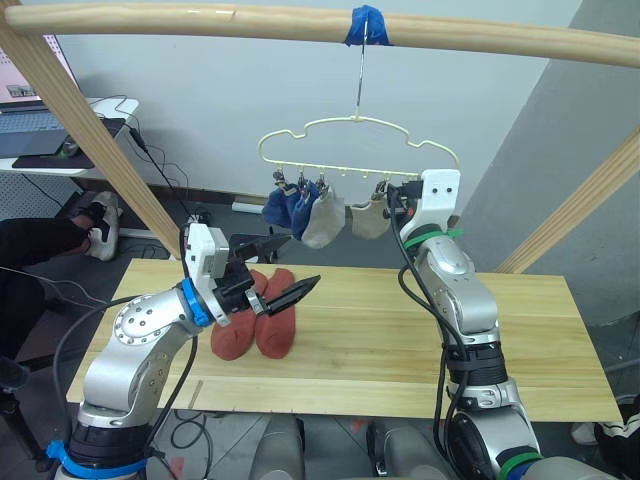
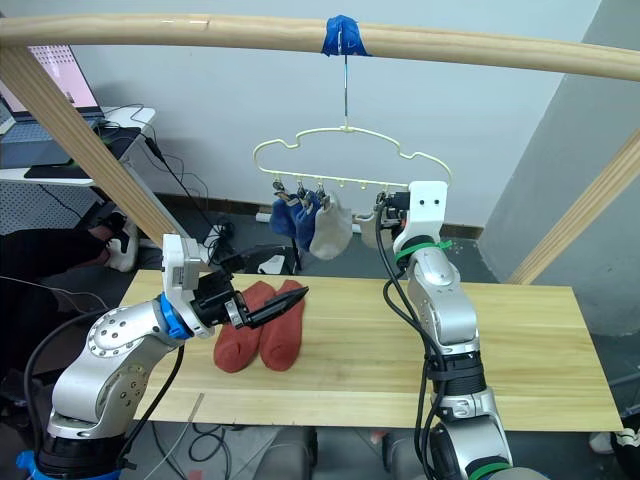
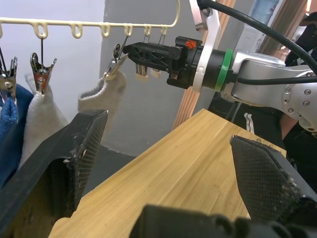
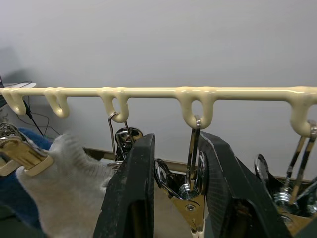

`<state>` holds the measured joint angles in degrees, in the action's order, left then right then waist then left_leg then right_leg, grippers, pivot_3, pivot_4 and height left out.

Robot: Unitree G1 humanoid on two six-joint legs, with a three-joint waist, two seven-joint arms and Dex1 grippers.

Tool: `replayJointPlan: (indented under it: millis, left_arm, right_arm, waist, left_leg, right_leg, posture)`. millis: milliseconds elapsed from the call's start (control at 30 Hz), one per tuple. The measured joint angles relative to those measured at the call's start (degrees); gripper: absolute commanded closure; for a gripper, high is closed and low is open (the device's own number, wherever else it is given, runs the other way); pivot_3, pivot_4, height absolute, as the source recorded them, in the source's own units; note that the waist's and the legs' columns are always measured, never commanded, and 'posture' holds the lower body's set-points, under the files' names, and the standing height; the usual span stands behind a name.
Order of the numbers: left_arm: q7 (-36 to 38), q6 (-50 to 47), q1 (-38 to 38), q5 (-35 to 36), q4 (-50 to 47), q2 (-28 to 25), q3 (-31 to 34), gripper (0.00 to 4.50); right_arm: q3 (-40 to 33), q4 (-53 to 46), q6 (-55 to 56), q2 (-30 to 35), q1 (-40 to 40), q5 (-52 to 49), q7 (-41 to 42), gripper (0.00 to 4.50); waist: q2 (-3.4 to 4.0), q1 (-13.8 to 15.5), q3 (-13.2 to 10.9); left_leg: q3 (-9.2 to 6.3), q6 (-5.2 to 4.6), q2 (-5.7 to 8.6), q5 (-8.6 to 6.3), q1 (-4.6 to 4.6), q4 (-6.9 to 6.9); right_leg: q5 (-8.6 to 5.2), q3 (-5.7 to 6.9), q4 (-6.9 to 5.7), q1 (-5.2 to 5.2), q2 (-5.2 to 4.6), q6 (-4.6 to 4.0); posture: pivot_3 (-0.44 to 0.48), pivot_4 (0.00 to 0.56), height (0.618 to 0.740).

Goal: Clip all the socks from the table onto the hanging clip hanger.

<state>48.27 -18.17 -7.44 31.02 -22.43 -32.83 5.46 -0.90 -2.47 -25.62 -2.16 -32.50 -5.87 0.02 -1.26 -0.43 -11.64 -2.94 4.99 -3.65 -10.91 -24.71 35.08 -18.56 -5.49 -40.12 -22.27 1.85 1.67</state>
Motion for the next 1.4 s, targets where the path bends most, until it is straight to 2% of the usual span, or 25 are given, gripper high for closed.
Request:
replayJointPlan:
  millis: [133, 300, 400, 533, 600, 733, 1033, 1300, 1400]
  left_arm:
    - [0.0, 0.0, 0.1, 0.0, 0.0, 0.0, 0.0, 0.00]
    - [-1.1, -1.2, 1.1, -0.1, 0.0, 0.0, -0.2, 0.00]
    - [-3.3, -2.8, 3.5, -2.7, 1.3, -0.1, -1.2, 0.00]
    - [-7.6, -2.6, 4.6, -9.4, 9.0, -0.1, -3.0, 0.00]
    - [-11.9, 0.4, 2.0, -15.9, 17.8, 0.9, -4.5, 0.00]
    - [-15.7, 5.1, -1.9, -23.3, 30.3, 3.5, -7.7, 0.00]
    - [-15.1, 14.0, -12.0, -28.3, 45.6, 8.9, -11.8, 0.00]
    - [-17.0, 15.0, -16.1, -33.7, 58.1, 10.8, -14.3, 0.00]
    - [-17.0, 14.6, -17.1, -34.2, 59.4, 11.3, -14.1, 0.54]
  right_arm:
    - [-0.4, 0.0, -0.2, 0.2, 0.0, -0.7, 0.2, 4.47]
    - [-4.1, -1.2, -4.3, 0.2, -1.1, -5.3, 1.0, 4.49]
    - [-5.6, -1.9, -8.7, 1.4, -2.7, -8.4, 1.7, 4.49]
    - [-5.8, -2.5, -12.5, 4.4, -3.3, -10.2, 4.2, 4.49]
    - [-5.7, -2.8, -13.9, 7.0, -3.4, -11.0, 6.2, 4.49]
    - [-5.3, -3.5, -15.4, 8.0, -3.3, -11.3, 7.5, 4.49]
    - [-4.8, -3.8, -16.3, 8.0, -3.5, -12.0, 7.6, 4.49]
    - [-6.4, -5.6, -16.3, 8.4, -2.1, -13.0, 7.3, 4.49]
    - [-7.0, -5.6, -16.9, 8.4, -2.1, -13.4, 7.2, 4.50]
  waist:
    - [0.00, 0.0, 0.0]
    - [0.01, 0.1, 0.0]
    - [0.01, 0.1, 0.0]
    - [0.01, 0.1, 0.0]
    - [0.04, 0.4, 0.0]
    - [0.00, 0.4, 0.0]
    - [0.00, 0.3, 0.0]
    - [-0.02, 0.6, 0.1]
    - [-0.02, 0.7, 0.1]
  left_leg:
    - [0.00, 0.00, 0.00, 0.00, 0.00, 0.00]
    - [0.00, 0.00, 0.00, 0.00, 0.00, 0.00]
    - [0.00, 0.00, 0.00, 0.00, 0.02, 0.00]
    - [0.00, -0.01, 0.00, 0.00, 0.03, 0.00]
    - [0.00, -0.02, 0.04, 0.01, 0.04, 0.01]
    - [0.04, -0.02, 0.02, 0.00, 0.02, 0.02]
    - [0.03, -0.02, 0.03, 0.01, 0.01, 0.02]
    - [-0.03, -0.02, 0.03, 0.01, 0.02, 0.02]
    - [-0.01, -0.03, 0.07, 0.02, 0.05, 0.15]
  right_leg:
    - [0.00, 0.00, 0.00, 0.00, 0.00, 0.00]
    - [0.00, -0.01, -0.01, 0.01, 0.00, 0.00]
    - [0.00, -0.01, -0.02, 0.00, 0.00, 0.00]
    - [0.00, 0.00, -0.03, 0.00, 0.01, 0.00]
    - [0.00, 0.00, -0.04, 0.01, 0.00, 0.00]
    - [0.01, -0.01, -0.01, 0.00, 0.00, -0.01]
    - [0.01, 0.00, -0.09, -0.01, 0.00, -0.02]
    - [0.01, 0.08, -0.25, -0.03, 0.01, -0.01]
    - [0.01, 0.03, -0.41, -0.02, 0.01, -0.01]
  posture:
    - [0.097, 0.163, 0.740]
    - [0.091, 0.166, 0.740]
    - [0.081, 0.167, 0.740]
    - [0.083, 0.165, 0.740]
    - [0.084, 0.166, 0.740]
    - [0.070, 0.165, 0.740]
    - [0.077, 0.170, 0.740]
    - [0.111, 0.157, 0.740]
    - [0.087, 0.167, 0.740]
